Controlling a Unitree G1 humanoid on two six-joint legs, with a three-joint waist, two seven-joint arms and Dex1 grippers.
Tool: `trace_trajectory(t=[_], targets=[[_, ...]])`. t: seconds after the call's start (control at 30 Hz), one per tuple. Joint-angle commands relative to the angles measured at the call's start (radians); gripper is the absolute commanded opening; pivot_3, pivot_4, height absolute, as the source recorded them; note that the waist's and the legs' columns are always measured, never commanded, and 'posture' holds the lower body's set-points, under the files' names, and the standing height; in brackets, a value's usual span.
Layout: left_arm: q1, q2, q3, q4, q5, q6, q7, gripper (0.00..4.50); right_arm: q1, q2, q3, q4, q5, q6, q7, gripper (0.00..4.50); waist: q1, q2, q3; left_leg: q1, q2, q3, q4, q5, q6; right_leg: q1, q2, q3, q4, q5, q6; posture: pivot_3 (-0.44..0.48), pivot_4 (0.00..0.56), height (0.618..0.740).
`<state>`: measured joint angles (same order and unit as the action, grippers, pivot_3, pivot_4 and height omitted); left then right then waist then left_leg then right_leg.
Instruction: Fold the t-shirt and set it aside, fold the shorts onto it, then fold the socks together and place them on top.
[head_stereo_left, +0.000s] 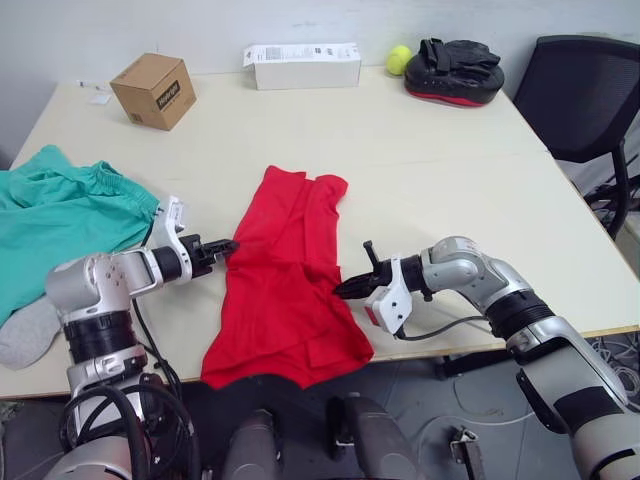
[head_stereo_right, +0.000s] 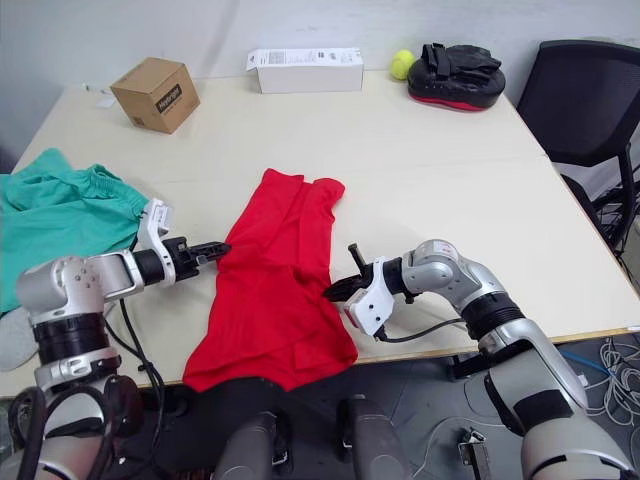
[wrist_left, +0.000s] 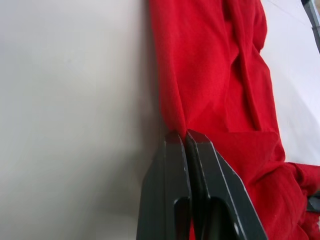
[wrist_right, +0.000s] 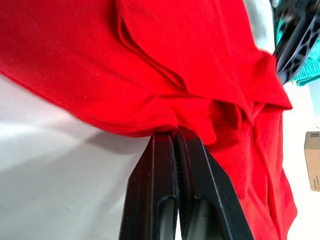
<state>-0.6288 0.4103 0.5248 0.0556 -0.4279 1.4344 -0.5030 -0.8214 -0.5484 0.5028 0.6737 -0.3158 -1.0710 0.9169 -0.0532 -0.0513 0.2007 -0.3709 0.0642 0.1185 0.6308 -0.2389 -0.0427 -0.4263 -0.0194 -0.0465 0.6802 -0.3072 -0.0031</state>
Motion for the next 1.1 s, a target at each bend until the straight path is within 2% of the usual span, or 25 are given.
trace_trajectory(t=[0.03,0.17,0.23,0.33,0.47,0.63,0.7,0.73,0.9,1.1], targets=[[-0.007,-0.011,0.021,-0.055,-0.030,0.011,0.035,0.00,-0.021,-0.006,0.000,-0.001,0.016,-0.032,-0.009,0.04,0.000,0.000,0.000,0.000,0.000,0.000,0.000,0.000,0.000,0.000,0.000,0.000,0.000,0.000,0.000,0.000,0.150,0.740],[0.004,-0.006,-0.021,-0.053,-0.042,0.001,0.045,0.00,-0.013,-0.009,0.000,-0.005,0.019,-0.040,-0.009,0.04,0.000,0.000,0.000,0.000,0.000,0.000,-0.001,0.000,0.000,0.000,0.000,0.000,-0.001,0.000,0.000,0.000,0.150,0.740],[0.015,0.011,-0.043,-0.069,-0.063,-0.009,0.019,0.45,-0.002,-0.014,-0.002,-0.013,0.045,-0.022,0.009,0.00,-0.002,0.000,0.000,0.000,0.000,0.000,-0.002,0.000,0.000,0.000,0.000,0.000,-0.001,0.000,0.000,0.000,0.150,0.740],[0.047,0.057,-0.081,-0.105,-0.090,-0.035,-0.024,1.21,0.011,-0.022,-0.007,-0.029,0.082,0.010,0.033,0.71,-0.003,0.000,0.000,0.000,0.001,0.000,-0.002,-0.001,-0.001,0.000,0.001,0.000,-0.002,0.000,0.000,0.000,0.150,0.740],[0.115,0.162,-0.113,-0.175,-0.139,-0.081,-0.112,2.41,0.035,-0.050,-0.018,-0.076,0.132,0.037,0.060,1.97,-0.005,0.000,0.000,0.000,0.001,0.000,-0.003,-0.001,-0.002,0.000,0.001,0.001,-0.002,0.000,0.000,0.000,0.150,0.740],[0.254,0.374,-0.171,-0.279,-0.169,-0.232,-0.303,4.06,0.089,-0.138,-0.031,-0.170,0.217,0.049,0.105,3.73,-0.002,0.000,0.000,0.000,0.001,0.000,-0.003,-0.002,-0.002,0.000,0.001,0.001,-0.004,-0.001,-0.001,0.000,0.150,0.740],[0.356,0.486,-0.218,-0.315,-0.093,-0.449,-0.426,4.50,0.117,-0.193,-0.036,-0.205,0.260,0.036,0.128,4.36,-0.001,0.000,0.000,0.000,0.001,0.000,-0.003,-0.002,0.000,0.000,0.001,0.001,-0.006,-0.001,-0.001,0.000,0.150,0.740],[0.405,0.531,-0.240,-0.324,-0.041,-0.590,-0.483,4.50,0.130,-0.217,-0.036,-0.215,0.275,0.021,0.137,4.47,-0.001,0.000,0.000,0.000,0.001,0.000,-0.003,-0.003,0.001,0.001,0.001,0.001,-0.007,-0.001,-0.001,0.000,0.150,0.740],[0.550,0.628,-0.313,-0.250,0.167,-1.219,-0.653,4.50,0.149,-0.273,-0.034,-0.207,0.291,-0.070,0.143,4.47,0.000,0.001,0.000,-0.001,0.001,0.001,-0.005,-0.007,0.009,0.002,0.000,0.000,-0.018,-0.001,-0.003,0.000,0.150,0.740],[0.602,0.651,-0.339,-0.137,0.263,-1.760,-0.768,4.50,0.140,-0.264,-0.031,-0.154,0.244,-0.150,0.110,4.47,-0.002,0.002,0.000,-0.001,0.001,0.003,-0.006,-0.009,0.013,0.002,-0.001,0.000,-0.020,-0.001,-0.004,0.000,0.150,0.740]])
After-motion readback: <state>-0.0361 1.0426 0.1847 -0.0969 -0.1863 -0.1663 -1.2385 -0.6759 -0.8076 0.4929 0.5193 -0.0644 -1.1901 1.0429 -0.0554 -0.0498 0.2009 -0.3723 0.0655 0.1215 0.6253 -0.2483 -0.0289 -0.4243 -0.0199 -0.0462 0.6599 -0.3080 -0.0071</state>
